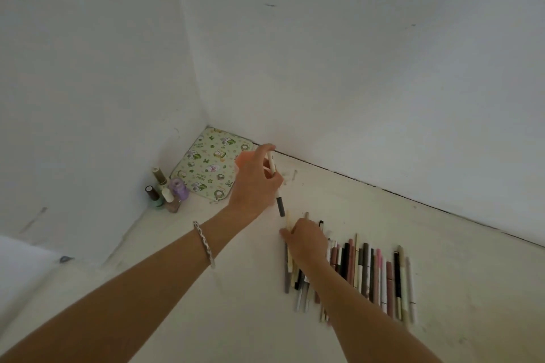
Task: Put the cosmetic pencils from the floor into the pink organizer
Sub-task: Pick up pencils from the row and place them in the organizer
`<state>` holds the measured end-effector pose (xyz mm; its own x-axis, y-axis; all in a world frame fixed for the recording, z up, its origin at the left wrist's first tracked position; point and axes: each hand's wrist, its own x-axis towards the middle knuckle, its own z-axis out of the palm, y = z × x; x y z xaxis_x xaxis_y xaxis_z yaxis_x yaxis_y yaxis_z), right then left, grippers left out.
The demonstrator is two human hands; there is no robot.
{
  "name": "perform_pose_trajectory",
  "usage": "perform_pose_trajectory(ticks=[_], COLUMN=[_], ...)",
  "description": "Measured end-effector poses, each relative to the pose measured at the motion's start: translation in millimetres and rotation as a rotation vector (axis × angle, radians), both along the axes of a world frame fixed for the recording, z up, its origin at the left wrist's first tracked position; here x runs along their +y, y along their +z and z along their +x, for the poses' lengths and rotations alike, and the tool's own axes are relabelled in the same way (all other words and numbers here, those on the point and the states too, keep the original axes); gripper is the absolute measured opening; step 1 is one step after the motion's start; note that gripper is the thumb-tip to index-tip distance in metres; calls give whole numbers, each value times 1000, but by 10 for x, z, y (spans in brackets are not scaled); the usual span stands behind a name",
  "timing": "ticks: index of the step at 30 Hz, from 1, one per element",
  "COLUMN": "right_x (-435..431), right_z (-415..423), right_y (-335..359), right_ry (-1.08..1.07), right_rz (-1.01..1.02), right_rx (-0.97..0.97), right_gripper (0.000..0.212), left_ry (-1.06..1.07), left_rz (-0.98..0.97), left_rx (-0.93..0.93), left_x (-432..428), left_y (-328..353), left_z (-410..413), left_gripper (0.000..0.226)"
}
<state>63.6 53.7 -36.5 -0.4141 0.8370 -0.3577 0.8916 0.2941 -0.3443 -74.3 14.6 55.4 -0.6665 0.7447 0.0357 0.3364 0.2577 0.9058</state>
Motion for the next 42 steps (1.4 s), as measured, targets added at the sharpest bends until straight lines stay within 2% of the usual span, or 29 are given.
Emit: perform_pose_trajectory(ticks=[2,5,9,13,16,19,24,31,35,38,42], right_x=[65,269,511,568,564,539,510,407,409,490,573], right_z=[28,54,-17,-171,-304,-498,-916,-1029,-892,-710,-419], right_y=[56,273,657,902,972,992,966,769,781,829,865], right_ry=[-78,-255,-375,-326,-261,-223,-112,93,24,-22,-78], right_rz=[-51,-82,79,127,142,131,175,159,259,316,367], right_rx=[140,502,842,1059,1100,1148,1094,785,847,840,842], right_gripper=[31,26,18,52,53,50,47,33,30,26,26], left_ry=[86,248,317,255,198,218,312,320,209,-34,-269], left_rz=[97,209,202,53,-86,-97,12,114,116,-8,-357], left_rx=[-8,77,211,302,407,482,317,222,214,228,347], left_x=[-1,-2,46,125,87,23,-98,-169,-135,-116,-107], left_y=[111,283,291,91,-86,-129,95,312,311,196,-156], left_z=[-116,-374,-564,-618,-668,-748,-918,-869,-541,-133,301], left_gripper=[56,56,49,39,30,34,34,36,23,15,10])
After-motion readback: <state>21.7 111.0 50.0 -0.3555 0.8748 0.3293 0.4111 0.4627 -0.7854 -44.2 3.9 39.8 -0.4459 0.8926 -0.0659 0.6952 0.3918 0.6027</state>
